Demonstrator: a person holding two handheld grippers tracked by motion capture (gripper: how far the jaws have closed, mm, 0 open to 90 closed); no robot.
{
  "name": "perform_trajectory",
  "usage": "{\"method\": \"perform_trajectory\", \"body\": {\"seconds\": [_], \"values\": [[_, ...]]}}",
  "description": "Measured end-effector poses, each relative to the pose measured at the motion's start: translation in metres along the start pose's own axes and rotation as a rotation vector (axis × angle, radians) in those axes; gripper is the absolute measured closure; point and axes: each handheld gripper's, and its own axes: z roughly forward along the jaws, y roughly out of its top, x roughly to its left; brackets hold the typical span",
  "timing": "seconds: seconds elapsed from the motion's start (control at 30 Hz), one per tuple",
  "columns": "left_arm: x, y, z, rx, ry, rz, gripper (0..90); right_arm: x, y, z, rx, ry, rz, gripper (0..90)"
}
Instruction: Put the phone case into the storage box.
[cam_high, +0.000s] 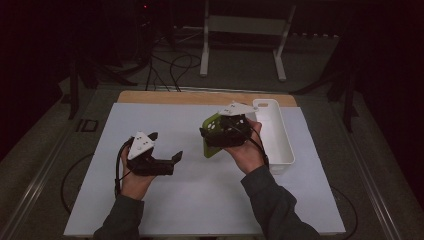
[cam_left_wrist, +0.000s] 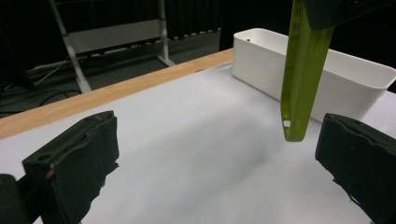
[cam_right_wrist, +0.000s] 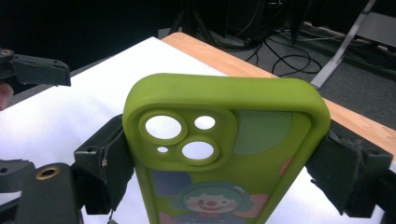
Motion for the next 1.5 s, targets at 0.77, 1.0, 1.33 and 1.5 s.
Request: {"method": "perform_trajectory", "body": {"seconds": [0.77,1.0,1.33,1.5], "values": [[0.005,-0.01,-0.01,0.011,0.007,0.012,0.0,-0.011,-0.002,-0.002,0.006,-0.035,0.03,15.1],[0.008,-0.015,-0.013,0.011,0.009,0.002,0.0,-0.014,-0.003,-0.002,0.006,-0.038,0.038,15.1],[0.013,-0.017,-0.019,0.004,0.022,0.0,0.0,-0.019,-0.002,-0.002,0.003,-0.049,0.054,15.2],[0.016,-0.02,-0.022,0.007,0.022,-0.004,0.0,-0.022,-0.003,-0.003,0.004,-0.056,0.068,15.1]]}}
